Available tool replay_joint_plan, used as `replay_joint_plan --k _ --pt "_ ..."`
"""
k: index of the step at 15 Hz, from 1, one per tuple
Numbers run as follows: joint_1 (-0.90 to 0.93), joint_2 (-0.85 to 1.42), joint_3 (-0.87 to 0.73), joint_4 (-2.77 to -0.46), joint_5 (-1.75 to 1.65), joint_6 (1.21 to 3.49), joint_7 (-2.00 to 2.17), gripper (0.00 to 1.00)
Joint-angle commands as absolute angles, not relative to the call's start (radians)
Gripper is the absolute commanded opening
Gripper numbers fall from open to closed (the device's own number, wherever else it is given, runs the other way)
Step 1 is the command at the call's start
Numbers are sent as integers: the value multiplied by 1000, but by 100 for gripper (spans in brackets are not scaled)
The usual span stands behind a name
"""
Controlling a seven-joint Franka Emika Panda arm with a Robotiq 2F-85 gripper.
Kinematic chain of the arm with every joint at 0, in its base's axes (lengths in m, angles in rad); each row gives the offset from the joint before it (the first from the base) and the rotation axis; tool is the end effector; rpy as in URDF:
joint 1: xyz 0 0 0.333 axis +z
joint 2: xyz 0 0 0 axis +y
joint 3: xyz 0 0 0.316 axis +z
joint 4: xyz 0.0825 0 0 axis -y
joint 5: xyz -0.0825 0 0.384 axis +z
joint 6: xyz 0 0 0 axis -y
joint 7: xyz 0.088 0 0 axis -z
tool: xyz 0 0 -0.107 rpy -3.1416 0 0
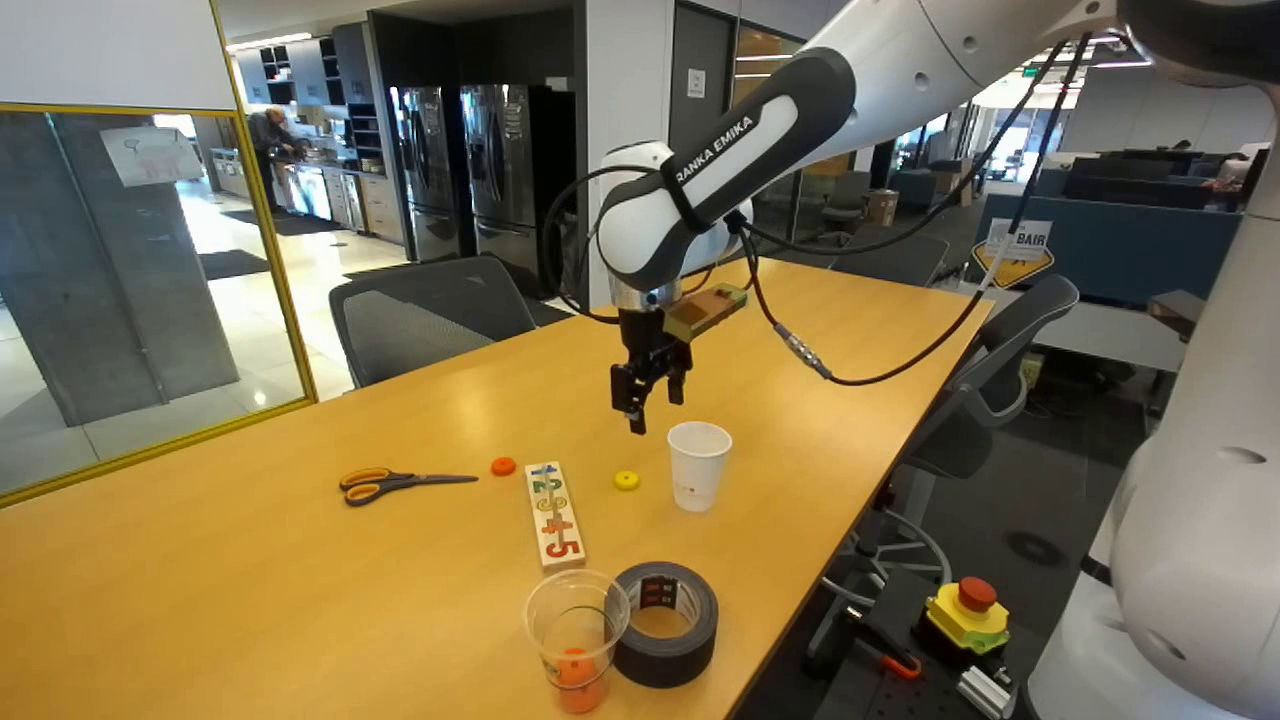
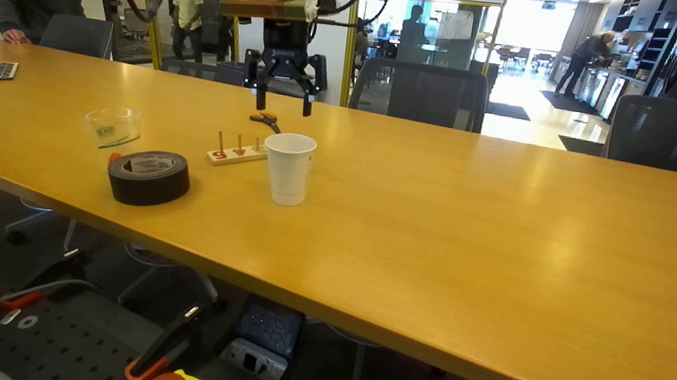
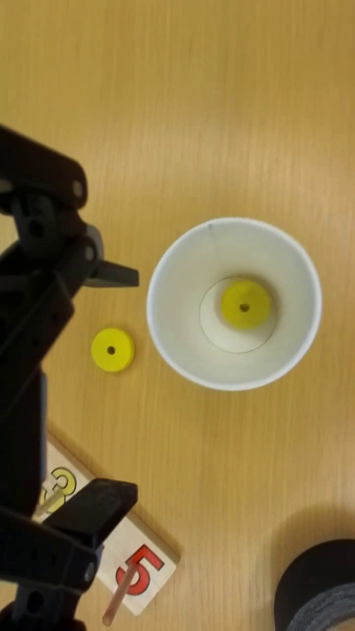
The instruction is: Pick up the orange tokens from the table and put them in the colourless cup. Pick up the yellow tokens from the table and put them in the white cup.
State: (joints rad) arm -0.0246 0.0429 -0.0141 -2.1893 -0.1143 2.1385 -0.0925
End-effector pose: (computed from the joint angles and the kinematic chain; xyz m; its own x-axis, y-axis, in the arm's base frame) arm 0.5269 -0.0253 0.3599 0.9879 0.1146 -0.1043 0.1234 -0.9890 0.0813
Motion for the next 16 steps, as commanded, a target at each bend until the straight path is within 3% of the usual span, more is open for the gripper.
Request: replay_joint_plan --k 1,16 --pt "-13 49 5 -2211 -33 2227 -244 100" --pt "-38 200 13 -2230 44 2419 -421 100"
